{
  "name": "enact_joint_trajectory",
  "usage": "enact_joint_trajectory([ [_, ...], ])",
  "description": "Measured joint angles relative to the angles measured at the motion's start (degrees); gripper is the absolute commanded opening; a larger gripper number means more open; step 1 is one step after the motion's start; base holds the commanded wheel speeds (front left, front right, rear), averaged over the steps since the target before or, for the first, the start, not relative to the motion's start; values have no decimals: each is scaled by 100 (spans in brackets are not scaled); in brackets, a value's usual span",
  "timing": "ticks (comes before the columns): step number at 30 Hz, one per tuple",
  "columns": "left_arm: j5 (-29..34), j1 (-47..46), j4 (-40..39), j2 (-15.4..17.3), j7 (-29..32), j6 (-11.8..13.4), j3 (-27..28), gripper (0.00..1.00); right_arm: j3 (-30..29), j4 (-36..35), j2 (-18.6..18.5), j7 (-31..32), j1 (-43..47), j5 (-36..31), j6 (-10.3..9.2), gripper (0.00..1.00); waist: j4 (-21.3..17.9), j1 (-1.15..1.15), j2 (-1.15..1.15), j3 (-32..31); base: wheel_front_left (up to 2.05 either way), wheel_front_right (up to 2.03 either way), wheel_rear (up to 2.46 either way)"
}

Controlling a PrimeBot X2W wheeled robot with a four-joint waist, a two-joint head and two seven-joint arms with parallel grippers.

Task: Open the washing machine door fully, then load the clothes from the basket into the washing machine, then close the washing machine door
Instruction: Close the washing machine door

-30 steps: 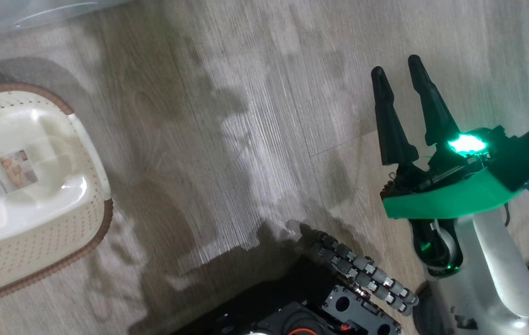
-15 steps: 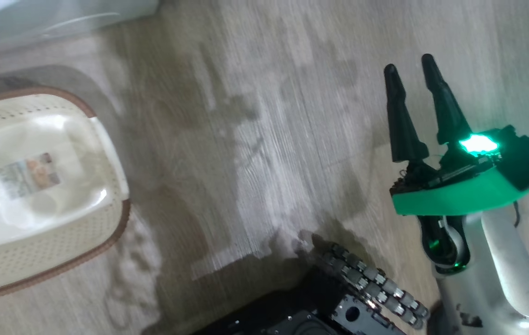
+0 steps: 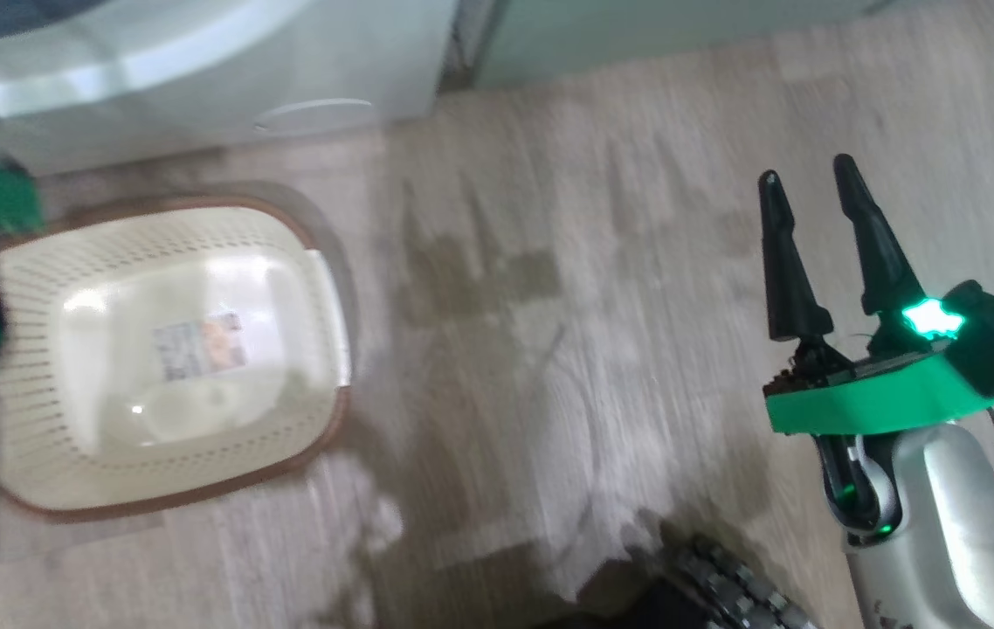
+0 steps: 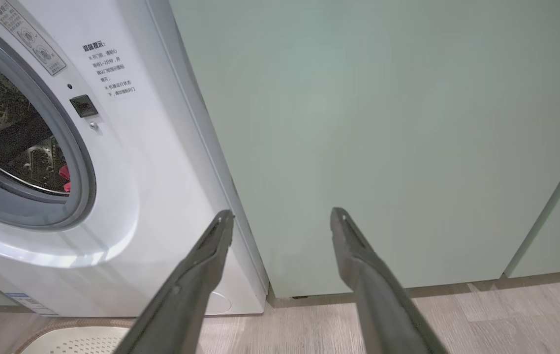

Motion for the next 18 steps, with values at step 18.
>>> enact_joint_trajectory([
  [18, 704, 2885, -1574, -914, -215, 521, -252, 100, -490, 2, -1, 458, 402, -698, 0, 100, 958, 0, 0, -1395, 0, 0, 0],
])
